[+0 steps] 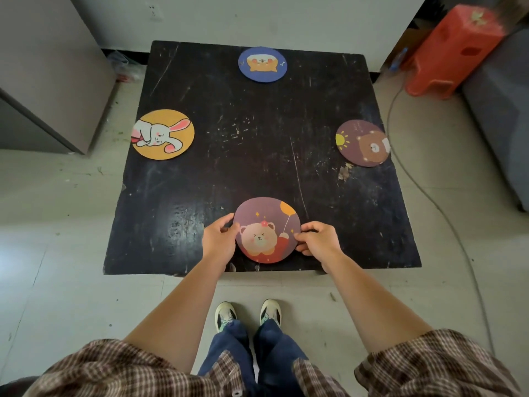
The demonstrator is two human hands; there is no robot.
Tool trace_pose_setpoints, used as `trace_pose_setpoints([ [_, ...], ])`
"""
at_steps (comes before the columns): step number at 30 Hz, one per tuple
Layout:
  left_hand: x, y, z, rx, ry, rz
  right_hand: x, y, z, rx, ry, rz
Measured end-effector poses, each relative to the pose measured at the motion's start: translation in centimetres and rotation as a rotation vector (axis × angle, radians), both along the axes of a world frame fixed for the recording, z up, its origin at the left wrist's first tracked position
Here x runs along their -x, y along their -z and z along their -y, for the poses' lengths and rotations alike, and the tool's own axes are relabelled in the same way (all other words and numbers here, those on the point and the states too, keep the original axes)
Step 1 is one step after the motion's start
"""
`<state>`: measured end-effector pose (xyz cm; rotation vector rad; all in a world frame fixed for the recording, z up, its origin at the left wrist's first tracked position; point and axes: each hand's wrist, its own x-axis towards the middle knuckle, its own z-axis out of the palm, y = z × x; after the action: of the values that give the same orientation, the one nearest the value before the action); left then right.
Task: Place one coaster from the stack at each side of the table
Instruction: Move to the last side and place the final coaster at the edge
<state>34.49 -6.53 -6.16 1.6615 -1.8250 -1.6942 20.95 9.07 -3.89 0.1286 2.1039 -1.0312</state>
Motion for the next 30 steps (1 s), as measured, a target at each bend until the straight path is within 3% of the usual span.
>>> trace_pose_setpoints([
  [13, 0.6, 0.6, -0.8, -0.002, -0.068, 0.057, 0.9, 1.5, -1.5, -0.046, -0.071, 0.008],
  [30, -0.7, 0.6, -1.4, 0.13, 0.053, 0.138, -0.2, 2.3, -2.1, -0.12, -0.166, -0.111],
])
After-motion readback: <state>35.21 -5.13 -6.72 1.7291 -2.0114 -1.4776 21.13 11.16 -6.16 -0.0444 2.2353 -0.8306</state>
